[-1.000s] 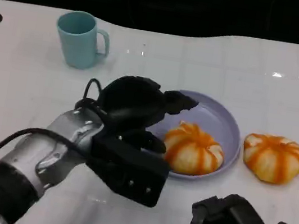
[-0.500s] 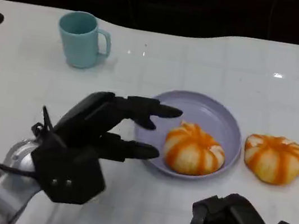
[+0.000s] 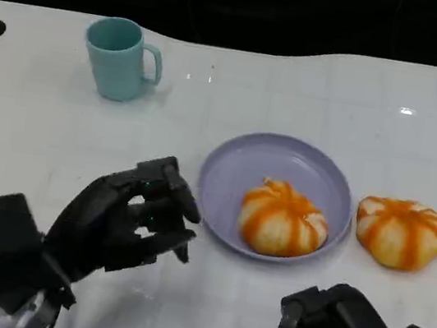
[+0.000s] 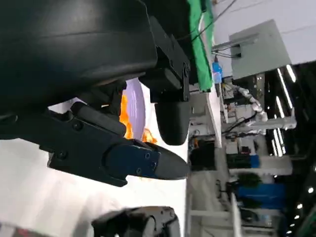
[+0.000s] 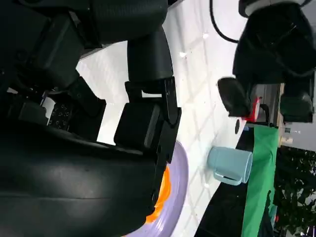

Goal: Grasp the bread from the table and place it into the plate.

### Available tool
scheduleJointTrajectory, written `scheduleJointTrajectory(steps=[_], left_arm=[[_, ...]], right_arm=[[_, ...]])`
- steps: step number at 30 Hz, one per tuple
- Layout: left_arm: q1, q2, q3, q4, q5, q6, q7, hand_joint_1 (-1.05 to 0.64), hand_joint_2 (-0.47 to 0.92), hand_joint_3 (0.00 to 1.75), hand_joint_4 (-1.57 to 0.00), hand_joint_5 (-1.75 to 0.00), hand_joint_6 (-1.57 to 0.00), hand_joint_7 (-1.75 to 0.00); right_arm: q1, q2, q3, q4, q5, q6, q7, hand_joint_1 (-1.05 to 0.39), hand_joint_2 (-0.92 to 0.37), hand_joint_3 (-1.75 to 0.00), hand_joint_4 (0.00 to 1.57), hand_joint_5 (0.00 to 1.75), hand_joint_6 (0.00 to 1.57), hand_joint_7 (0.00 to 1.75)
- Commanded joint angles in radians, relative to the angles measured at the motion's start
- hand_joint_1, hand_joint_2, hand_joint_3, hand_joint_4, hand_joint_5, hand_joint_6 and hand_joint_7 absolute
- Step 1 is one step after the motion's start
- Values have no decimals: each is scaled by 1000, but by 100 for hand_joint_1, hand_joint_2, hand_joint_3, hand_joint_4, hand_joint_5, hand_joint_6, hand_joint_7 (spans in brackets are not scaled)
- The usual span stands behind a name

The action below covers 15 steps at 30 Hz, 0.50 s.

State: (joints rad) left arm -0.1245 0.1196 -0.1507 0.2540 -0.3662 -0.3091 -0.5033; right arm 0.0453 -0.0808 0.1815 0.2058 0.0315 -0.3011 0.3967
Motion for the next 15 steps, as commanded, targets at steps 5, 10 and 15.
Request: scheduleJointTrajectory(steps=[5,10,15], left_arm=[[105,-23,60,-83,-133,169,-118,-64,92,22,-75,-175,-54,-175],[162,-28,84,-106,-176,243,-169,-66,92,21,-81,-175,-58,-175],[197,-41,98,-113,-206,313,-198,-67,92,21,-84,-175,-62,-175]], right_arm=[[1,-5,-5,1,6,-6,-2,-105,-12,-136,152,131,157,106],[6,-6,-4,-7,8,-3,-1,-105,-12,-135,153,131,157,106],[9,-7,-9,-12,28,18,11,-105,-12,-132,154,131,157,105]])
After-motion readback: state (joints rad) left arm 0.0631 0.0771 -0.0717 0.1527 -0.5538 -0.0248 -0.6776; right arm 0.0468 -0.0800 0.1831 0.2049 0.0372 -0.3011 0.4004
